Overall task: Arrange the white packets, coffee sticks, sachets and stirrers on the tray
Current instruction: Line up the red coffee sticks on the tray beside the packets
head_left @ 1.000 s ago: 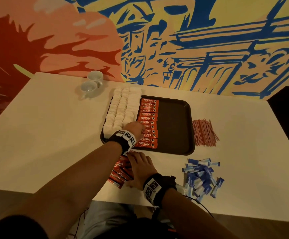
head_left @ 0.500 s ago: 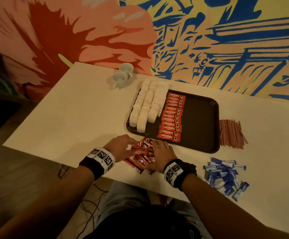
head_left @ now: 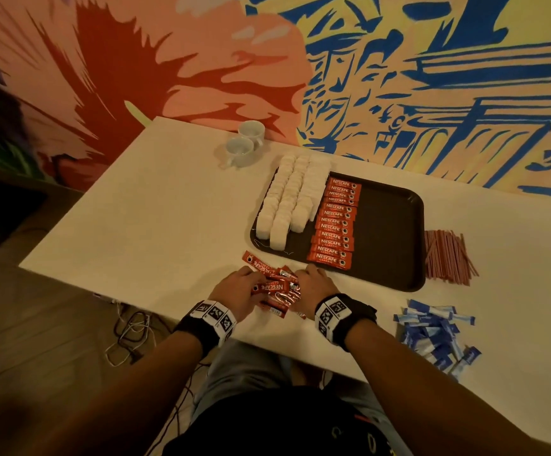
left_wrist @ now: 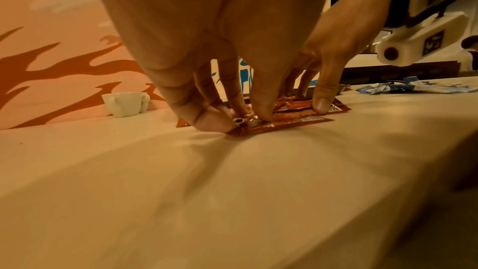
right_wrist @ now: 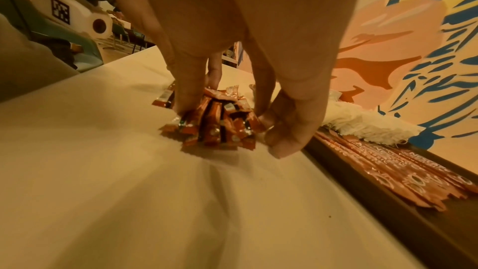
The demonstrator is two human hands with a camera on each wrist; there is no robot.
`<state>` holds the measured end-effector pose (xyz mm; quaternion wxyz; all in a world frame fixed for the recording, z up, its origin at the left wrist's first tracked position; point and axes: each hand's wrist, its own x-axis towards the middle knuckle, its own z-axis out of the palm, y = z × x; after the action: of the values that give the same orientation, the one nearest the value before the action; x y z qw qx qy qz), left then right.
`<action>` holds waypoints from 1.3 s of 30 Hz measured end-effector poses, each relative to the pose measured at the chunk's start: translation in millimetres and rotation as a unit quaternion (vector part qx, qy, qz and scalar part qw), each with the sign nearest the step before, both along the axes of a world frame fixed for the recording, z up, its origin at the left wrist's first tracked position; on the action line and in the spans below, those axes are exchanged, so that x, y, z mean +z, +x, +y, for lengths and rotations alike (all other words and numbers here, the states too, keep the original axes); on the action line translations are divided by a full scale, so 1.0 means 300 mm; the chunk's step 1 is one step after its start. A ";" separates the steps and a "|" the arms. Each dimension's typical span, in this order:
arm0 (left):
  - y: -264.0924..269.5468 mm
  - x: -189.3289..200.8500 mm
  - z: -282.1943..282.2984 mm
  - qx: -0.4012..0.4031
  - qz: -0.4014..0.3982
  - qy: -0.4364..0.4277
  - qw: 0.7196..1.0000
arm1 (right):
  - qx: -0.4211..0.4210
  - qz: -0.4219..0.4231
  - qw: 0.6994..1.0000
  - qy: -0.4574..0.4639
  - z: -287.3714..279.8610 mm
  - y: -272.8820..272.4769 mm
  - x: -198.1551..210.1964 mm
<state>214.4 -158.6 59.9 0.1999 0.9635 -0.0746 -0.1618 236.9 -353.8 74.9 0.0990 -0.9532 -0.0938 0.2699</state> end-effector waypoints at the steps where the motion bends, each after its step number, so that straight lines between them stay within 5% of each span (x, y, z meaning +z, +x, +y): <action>1: 0.002 -0.002 -0.001 -0.002 0.002 0.000 1.000 | -0.005 -0.003 1.000 0.002 0.003 0.002 0.002; 15: 0.009 0.008 0.019 0.009 -0.017 0.004 1.000 | 0.006 0.021 0.999 -0.030 -0.004 0.030 0.026; 26: 0.038 0.038 0.083 0.122 -0.025 -0.092 0.988 | -0.082 0.047 0.995 -0.026 -0.079 0.003 0.017; 39: 0.100 0.111 -0.122 0.119 0.084 -0.211 0.967 | -0.058 0.065 0.993 0.082 -0.127 -0.020 0.023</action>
<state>244.4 -195.3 93.2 0.4219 0.8845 0.0250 -0.1978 231.0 -391.7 81.7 0.1980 -0.9262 -0.0534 0.3163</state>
